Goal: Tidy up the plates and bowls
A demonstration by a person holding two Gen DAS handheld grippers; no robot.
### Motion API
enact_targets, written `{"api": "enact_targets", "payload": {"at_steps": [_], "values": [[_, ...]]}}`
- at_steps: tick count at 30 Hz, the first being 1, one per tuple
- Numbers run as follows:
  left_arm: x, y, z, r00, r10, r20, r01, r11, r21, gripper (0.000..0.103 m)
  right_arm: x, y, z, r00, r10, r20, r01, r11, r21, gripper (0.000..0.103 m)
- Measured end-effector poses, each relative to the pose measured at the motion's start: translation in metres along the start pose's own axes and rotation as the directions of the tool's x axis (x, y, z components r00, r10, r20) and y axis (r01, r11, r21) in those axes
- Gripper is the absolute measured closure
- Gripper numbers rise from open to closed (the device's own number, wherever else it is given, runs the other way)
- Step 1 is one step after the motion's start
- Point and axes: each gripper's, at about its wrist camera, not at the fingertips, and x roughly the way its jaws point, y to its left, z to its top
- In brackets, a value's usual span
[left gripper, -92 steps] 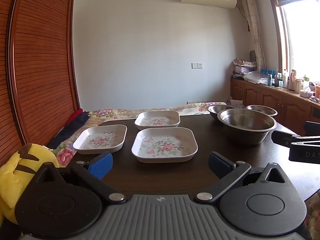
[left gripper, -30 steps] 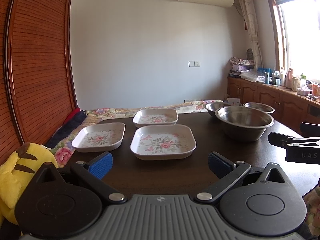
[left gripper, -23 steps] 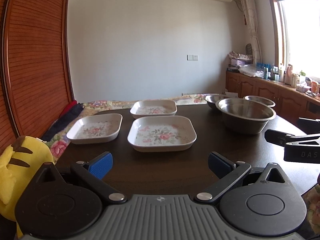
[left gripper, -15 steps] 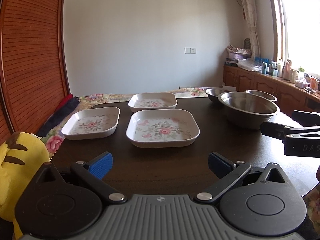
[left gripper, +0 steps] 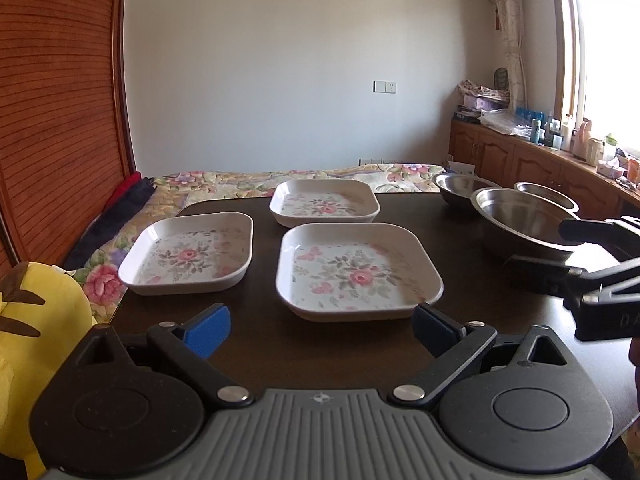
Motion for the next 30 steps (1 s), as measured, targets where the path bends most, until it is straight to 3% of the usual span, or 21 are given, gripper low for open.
{"api": "enact_targets", "payload": {"at_steps": [7,9,14,21,30], "values": [[0.023,0.015,0.012,0.999,-0.035,-0.022,0.034,0.999,-0.006,0.016,0.028,-0.001,0.009,0.995,0.075,-0.065,-0.075,0.997,-0.01,0.001],[0.03,0.018,0.013,0.999,-0.045,-0.026,0.045,0.999,-0.01,0.018,0.035,-0.002,0.011,0.993,0.086,-0.086,-0.087,0.996,-0.011,0.014],[0.046,0.021,0.018,0.997,-0.062,-0.04,0.062,0.998,-0.008,0.032,0.053,-0.005,0.017,0.986,0.106,-0.13,-0.109,0.994,-0.019,0.019],[0.064,0.025,0.021,0.997,-0.06,-0.045,0.059,0.998,-0.004,0.044,0.073,-0.008,0.015,0.975,0.119,-0.187,-0.124,0.992,-0.015,0.039],[0.079,0.035,0.021,0.995,-0.07,-0.07,0.068,0.997,-0.029,0.061,0.087,-0.012,0.012,0.968,0.099,-0.23,-0.105,0.994,-0.012,0.05]]}}
